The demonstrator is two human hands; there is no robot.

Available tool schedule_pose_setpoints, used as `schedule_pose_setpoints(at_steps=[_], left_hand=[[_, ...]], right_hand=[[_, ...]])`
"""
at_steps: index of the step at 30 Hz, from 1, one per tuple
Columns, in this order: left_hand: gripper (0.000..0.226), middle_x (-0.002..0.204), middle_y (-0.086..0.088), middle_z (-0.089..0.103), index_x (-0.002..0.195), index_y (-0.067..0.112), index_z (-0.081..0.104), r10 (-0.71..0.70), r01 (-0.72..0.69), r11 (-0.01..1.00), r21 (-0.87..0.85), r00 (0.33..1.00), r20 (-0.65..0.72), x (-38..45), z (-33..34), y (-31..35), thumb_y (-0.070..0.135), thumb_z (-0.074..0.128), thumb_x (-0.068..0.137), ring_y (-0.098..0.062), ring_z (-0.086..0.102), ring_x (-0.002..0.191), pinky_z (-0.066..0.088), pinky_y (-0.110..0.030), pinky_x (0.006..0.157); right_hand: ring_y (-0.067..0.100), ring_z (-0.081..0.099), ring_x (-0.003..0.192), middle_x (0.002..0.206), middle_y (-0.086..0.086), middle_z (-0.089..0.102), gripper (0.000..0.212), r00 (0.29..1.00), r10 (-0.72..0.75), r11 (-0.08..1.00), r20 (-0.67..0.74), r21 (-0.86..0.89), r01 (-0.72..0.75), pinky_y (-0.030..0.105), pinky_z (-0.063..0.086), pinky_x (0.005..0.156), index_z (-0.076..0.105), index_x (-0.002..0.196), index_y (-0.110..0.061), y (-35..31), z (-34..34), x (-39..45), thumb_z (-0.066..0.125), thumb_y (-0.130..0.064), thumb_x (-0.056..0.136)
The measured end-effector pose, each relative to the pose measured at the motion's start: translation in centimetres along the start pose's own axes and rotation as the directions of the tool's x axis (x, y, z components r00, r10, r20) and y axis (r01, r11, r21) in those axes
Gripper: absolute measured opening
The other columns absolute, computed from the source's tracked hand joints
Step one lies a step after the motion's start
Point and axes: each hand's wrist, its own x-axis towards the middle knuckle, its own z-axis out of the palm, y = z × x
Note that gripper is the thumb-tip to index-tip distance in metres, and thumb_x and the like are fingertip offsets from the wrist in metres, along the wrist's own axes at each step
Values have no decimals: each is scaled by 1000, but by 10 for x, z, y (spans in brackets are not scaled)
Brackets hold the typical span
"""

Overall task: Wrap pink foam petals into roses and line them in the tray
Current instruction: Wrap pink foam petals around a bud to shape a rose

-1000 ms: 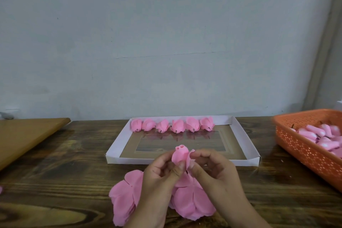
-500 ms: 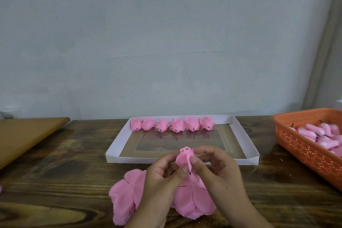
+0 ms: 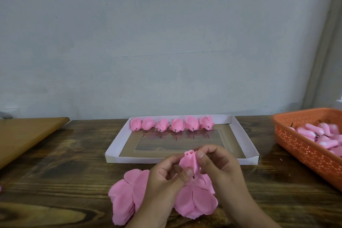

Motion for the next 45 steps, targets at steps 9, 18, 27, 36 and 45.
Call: schedule_pose_setpoints(at_steps=[9,18,27,36,45], left_hand=[[45,75,-7,69,105,31,79,12,-14,999,43,999,40,-3,2,5,44,82,62,-12,59,66,51,-22,64],[53,103,-9,78,109,30,76,22,-25,996,90,999,40,-4,5,5,40,89,59,-27,74,96,60,-40,84],[44,98,-6,79,103,32,78,40,-39,998,53,999,-25,-2,2,7,38,82,60,-13,74,89,57,-21,72],[38,93,-13,77,110,-1,72,-18,-10,968,-252,994,-107,3,-8,11,4,78,72,-15,73,76,57,-22,61],[37,98,-5,79,101,32,79,120,-120,993,10,989,-88,2,-5,8,29,86,65,-13,75,88,57,-21,70]], right_hand=[[12,64,60,70,8,71,9,999,-21,994,-31,-103,18,22,51,54,68,76,-18,4,3,-1,66,-17,85],[15,70,72,80,5,73,20,995,-62,969,-80,-245,40,23,54,60,69,79,-25,8,2,-2,68,-7,90],[14,69,76,86,6,74,2,993,101,991,-61,-81,-106,26,55,66,71,83,-24,5,3,0,69,-25,84],[10,72,90,101,-4,76,29,910,413,909,-21,-45,-414,24,52,72,63,113,-23,9,-2,1,74,-24,86],[15,64,63,79,10,73,12,934,336,941,-117,63,-331,25,53,55,70,94,-5,7,-5,6,69,2,85]])
